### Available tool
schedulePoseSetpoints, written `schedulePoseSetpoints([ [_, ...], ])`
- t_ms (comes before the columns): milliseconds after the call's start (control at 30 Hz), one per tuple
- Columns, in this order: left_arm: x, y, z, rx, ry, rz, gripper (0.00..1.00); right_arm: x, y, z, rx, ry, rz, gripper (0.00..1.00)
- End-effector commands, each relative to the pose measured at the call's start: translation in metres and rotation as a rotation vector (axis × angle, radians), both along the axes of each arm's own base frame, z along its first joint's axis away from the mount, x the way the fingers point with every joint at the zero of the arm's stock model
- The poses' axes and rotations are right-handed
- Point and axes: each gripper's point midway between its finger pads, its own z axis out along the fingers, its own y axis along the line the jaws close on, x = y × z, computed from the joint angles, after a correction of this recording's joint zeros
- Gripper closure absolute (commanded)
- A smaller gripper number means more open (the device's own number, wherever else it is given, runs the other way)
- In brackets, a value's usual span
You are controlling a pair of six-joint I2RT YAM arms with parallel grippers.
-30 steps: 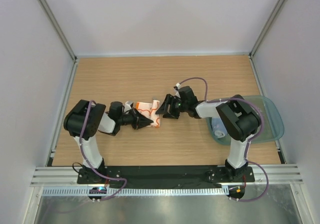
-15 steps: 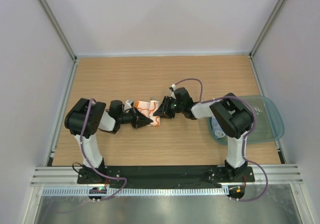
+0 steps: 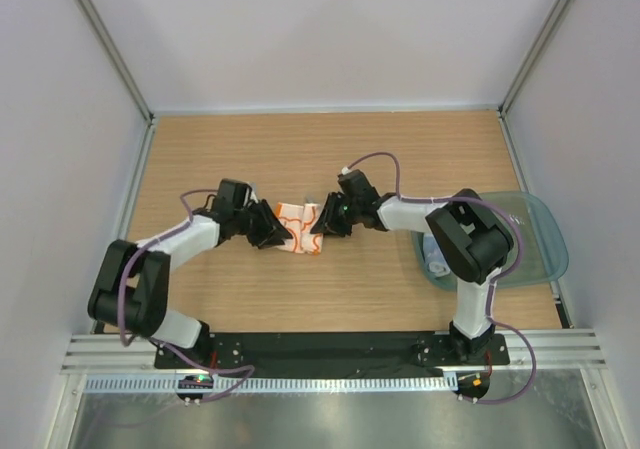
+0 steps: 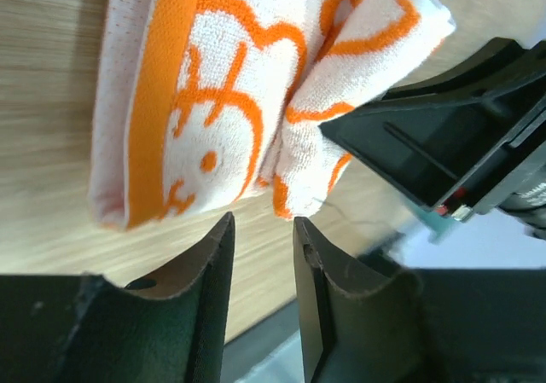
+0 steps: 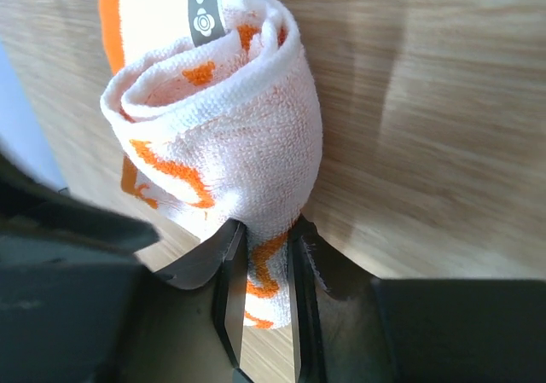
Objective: Roll the towels
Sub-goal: Roll the towel
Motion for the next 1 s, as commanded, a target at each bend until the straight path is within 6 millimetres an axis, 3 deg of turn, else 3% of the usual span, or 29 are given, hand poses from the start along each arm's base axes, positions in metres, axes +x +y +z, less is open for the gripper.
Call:
schedulePoseSetpoints([
  [0,-0.013,0.023,0.008,0.317,-0.087,-0.06,0.65,-0.015,-0.02,-0.004,-0.181,0.049,-0.019,0.71],
  [33,-0.017,0.012,0.022,0.351,-0.159,-0.096,0.65,-0.016,-0.021,-0.003,-0.196,0.05,-0.023,0.71],
  [133,-0.009,0.012,0.046,0.52,-0.314,-0.08,0.64,-0.022,-0.018,0.002,-0.226,0.071,-0.019,0.71],
  [300,-0.014,-0.012,0.067,0.649,-0.493,-0.128,0.64,-0.027,-0.017,0.008,-0.272,0.102,-0.031,0.67],
  [567,-0.028,-0.052,0.059,0.718,-0.622,-0.235,0.63,-0.032,-0.008,0.015,-0.249,0.125,-0.038,0.64],
  [733,-0.04,-0.074,0.043,0.728,-0.652,-0.292,0.58,-0.032,-0.003,0.021,-0.229,0.127,-0.023,0.63],
  [967,-0.034,-0.084,0.016,0.794,-0.642,-0.316,0.54,-0.036,-0.002,0.025,-0.219,0.133,0.001,0.62],
])
